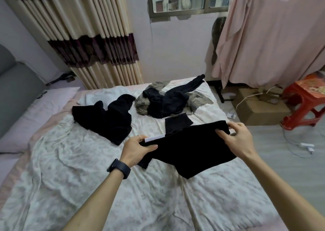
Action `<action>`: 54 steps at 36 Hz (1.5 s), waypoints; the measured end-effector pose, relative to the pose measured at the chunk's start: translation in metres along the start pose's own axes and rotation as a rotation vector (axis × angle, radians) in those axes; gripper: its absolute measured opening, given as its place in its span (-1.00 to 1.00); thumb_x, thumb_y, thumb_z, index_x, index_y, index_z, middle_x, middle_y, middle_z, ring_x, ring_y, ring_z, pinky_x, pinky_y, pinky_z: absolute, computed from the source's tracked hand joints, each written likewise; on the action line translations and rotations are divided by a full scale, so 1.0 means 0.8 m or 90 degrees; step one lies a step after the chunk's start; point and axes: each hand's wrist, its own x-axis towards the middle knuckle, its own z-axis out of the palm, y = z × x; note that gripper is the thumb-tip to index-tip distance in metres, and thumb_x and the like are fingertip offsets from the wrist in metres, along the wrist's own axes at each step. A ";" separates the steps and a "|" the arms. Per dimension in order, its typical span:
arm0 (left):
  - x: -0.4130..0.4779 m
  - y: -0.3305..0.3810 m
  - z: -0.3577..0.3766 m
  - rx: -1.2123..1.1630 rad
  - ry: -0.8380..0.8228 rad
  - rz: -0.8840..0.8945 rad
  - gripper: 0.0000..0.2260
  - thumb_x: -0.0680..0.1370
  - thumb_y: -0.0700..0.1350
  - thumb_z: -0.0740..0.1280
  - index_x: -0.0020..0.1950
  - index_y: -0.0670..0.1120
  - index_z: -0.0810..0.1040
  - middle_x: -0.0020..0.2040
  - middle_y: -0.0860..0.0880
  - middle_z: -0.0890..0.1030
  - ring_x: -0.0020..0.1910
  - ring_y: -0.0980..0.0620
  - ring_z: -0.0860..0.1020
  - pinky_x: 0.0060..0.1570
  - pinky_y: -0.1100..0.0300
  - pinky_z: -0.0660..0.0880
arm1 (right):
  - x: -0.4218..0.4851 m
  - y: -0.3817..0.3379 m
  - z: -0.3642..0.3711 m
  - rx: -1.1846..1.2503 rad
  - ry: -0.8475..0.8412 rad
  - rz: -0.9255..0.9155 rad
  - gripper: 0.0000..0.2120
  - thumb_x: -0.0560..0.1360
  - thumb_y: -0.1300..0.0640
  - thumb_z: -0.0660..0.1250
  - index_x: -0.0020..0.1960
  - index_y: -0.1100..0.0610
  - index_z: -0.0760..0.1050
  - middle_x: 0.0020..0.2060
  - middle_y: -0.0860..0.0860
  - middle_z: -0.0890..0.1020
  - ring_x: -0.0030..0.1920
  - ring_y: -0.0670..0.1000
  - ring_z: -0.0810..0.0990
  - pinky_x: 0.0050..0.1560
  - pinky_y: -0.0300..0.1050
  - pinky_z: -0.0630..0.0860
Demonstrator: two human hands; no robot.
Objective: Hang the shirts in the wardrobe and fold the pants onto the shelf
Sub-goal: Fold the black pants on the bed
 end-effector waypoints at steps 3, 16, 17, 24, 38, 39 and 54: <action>-0.004 0.022 0.017 0.070 0.090 0.016 -0.85 0.38 0.11 0.58 -0.22 0.11 0.67 -0.29 0.19 0.67 -0.26 0.22 0.64 -0.18 0.17 0.61 | -0.020 0.000 0.026 0.029 0.053 0.102 -0.61 0.42 -0.08 0.54 0.16 -0.11 0.45 0.06 0.08 0.48 -0.04 0.03 0.57 0.05 -0.01 0.52; -0.040 0.076 0.143 -0.058 -0.402 -0.066 -0.72 0.50 -0.21 0.48 0.21 -0.07 0.68 0.02 0.08 0.72 0.00 0.32 0.62 0.09 0.46 0.48 | -0.044 0.008 0.076 0.147 -0.268 0.291 -0.85 0.43 0.33 0.25 -0.02 0.23 0.52 -0.24 0.11 0.58 -0.23 0.06 0.60 -0.24 -0.01 0.57; -0.035 0.072 0.143 -0.094 -0.418 -0.082 -0.74 0.52 -0.25 0.45 0.19 -0.10 0.69 0.05 0.00 0.72 0.02 0.21 0.63 0.08 0.39 0.50 | -0.045 0.016 0.067 0.104 -0.270 0.269 -0.80 0.42 0.36 0.21 -0.02 0.22 0.52 -0.25 0.11 0.54 -0.25 0.06 0.56 -0.27 -0.02 0.54; 0.050 0.050 0.159 0.391 -0.131 0.130 -0.01 0.38 -0.15 0.44 0.61 0.21 -0.11 0.59 -0.02 0.00 0.54 -0.07 0.13 0.50 -0.01 0.20 | -0.035 0.027 -0.006 -0.095 -0.371 0.040 -0.50 0.36 0.44 0.17 0.24 0.19 0.57 0.13 0.08 0.64 0.22 0.08 0.56 0.23 0.03 0.48; 0.109 0.177 0.121 0.500 -0.041 0.403 -0.80 0.58 0.02 0.28 0.20 0.18 0.51 0.03 0.01 0.68 0.02 -0.14 0.63 -0.11 0.05 0.50 | 0.021 -0.015 -0.148 -0.233 -0.078 -0.033 -0.67 0.52 0.27 0.31 0.21 0.02 0.62 0.00 0.06 0.71 -0.05 0.10 0.65 -0.08 -0.09 0.53; 0.107 0.204 0.104 0.484 -0.003 0.431 -0.80 0.59 0.02 0.27 0.20 0.18 0.51 0.05 0.02 0.68 0.03 -0.14 0.63 -0.10 0.04 0.51 | 0.029 -0.030 -0.156 -0.234 -0.030 -0.056 -0.70 0.52 0.25 0.33 0.20 0.04 0.63 -0.04 0.10 0.71 -0.09 0.14 0.65 -0.10 -0.05 0.55; -0.038 0.524 -0.125 0.453 0.545 0.583 -0.73 0.56 -0.16 0.27 0.22 0.04 0.56 0.03 -0.10 0.63 -0.03 -0.27 0.62 -0.20 0.00 0.48 | 0.063 -0.335 -0.304 -0.108 0.382 -0.409 -0.73 0.62 0.08 0.31 0.30 -0.03 0.57 0.15 0.08 0.63 0.09 0.20 0.58 0.00 0.03 0.53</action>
